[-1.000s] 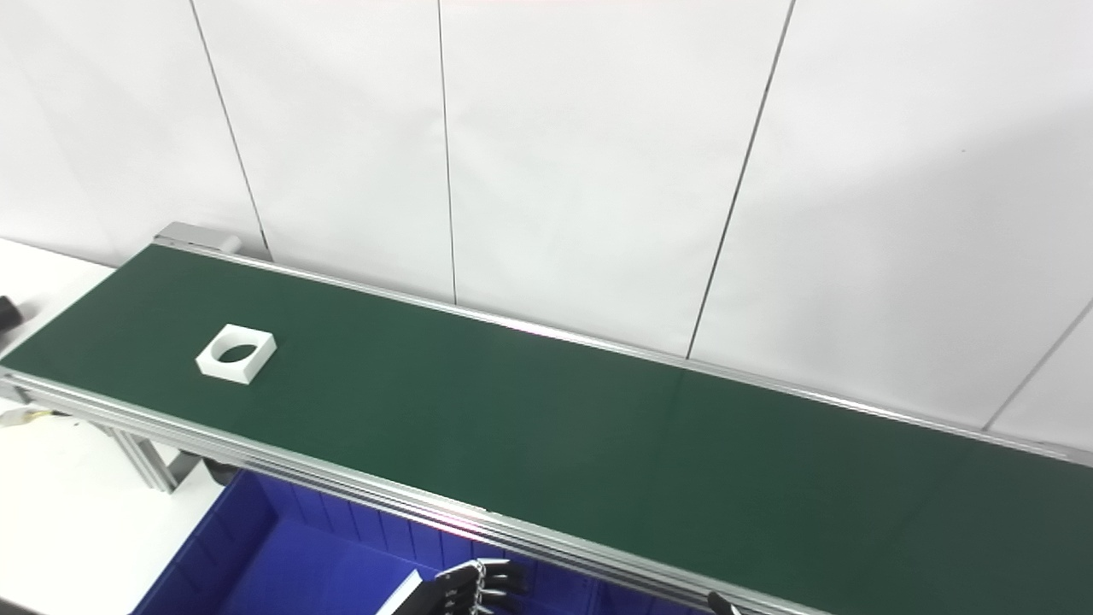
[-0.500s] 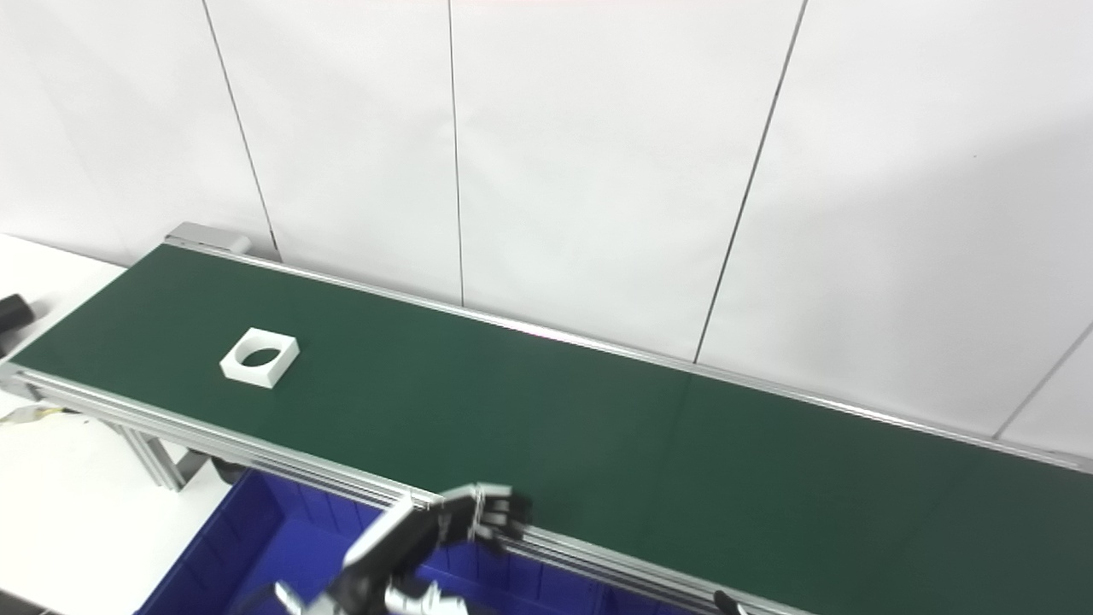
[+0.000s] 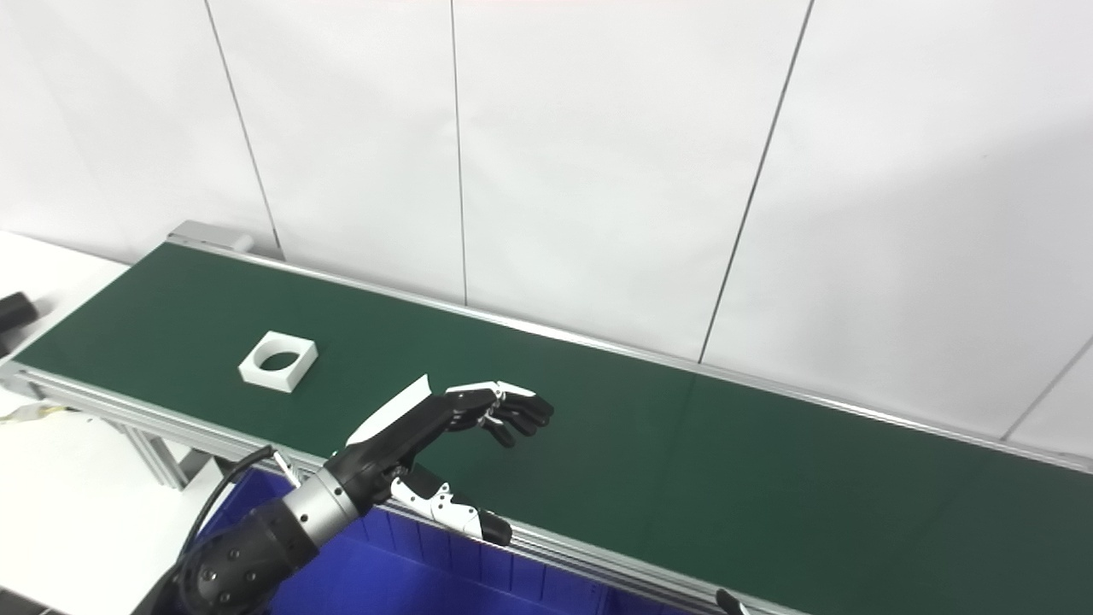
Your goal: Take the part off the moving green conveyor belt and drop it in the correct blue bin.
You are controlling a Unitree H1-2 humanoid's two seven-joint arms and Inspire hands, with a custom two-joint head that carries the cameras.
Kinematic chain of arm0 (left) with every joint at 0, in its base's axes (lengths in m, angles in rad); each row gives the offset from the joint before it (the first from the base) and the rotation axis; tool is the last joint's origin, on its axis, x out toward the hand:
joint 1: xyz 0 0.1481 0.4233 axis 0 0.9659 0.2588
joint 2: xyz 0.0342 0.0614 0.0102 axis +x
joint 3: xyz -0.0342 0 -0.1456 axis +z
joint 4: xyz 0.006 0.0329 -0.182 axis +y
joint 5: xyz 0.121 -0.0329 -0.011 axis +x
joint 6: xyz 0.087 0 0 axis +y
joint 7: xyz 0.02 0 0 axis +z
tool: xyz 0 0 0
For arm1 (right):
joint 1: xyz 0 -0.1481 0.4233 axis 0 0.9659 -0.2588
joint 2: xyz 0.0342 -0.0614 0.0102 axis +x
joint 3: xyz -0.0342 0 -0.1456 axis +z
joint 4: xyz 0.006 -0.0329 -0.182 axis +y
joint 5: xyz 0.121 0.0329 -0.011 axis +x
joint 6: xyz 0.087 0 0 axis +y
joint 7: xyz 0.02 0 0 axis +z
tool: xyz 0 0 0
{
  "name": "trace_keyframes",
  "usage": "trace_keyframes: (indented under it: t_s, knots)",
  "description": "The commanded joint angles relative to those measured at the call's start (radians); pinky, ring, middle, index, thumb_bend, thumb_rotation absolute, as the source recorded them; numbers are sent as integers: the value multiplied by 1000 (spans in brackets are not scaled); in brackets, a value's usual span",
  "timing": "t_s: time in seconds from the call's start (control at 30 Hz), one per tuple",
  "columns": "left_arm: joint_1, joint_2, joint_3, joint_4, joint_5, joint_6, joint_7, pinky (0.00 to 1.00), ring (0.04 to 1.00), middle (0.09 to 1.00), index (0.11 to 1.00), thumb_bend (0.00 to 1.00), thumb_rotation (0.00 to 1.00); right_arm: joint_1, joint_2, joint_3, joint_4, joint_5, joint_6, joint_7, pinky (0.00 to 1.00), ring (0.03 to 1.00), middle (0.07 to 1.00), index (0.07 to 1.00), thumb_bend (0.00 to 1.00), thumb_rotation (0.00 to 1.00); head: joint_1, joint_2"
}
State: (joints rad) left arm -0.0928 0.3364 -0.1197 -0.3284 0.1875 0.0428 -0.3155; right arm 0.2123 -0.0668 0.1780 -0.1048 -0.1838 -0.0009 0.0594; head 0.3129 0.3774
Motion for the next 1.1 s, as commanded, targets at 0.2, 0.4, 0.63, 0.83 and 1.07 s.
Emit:
trace_keyframes:
  t_s: [0.2, 0.4, 0.63, 0.83, 1.07]
  knots:
    - [-163, 70, -8, 60, 68, 53, -48, 703, 790, 798, 783, 888, 357, -30, 12, 0, -1, 0, -43, -10, 694, 755, 796, 894, 154, 0, -2, -3]
    - [-238, 117, -28, 134, 122, 65, -81, 741, 833, 825, 788, 897, 324, -44, 13, 3, 16, 0, -54, -11, 678, 746, 790, 883, 151, 0, -2, -8]
    - [-334, 178, -78, 246, 248, 77, -108, 763, 867, 850, 800, 937, 372, -49, 16, 8, 23, -4, -59, -16, 662, 735, 780, 877, 151, 0, -8, -12]
    - [-414, 237, -132, 379, 367, 6, -88, 786, 848, 847, 802, 878, 251, -46, 20, 7, 20, 6, -58, -13, 662, 733, 779, 880, 136, 0, -12, -12]
    - [-480, 276, -161, 536, 436, -94, -63, 753, 819, 829, 791, 909, 201, -40, 21, 8, 14, 1, -54, -14, 673, 741, 786, 887, 140, 0, -12, -11]
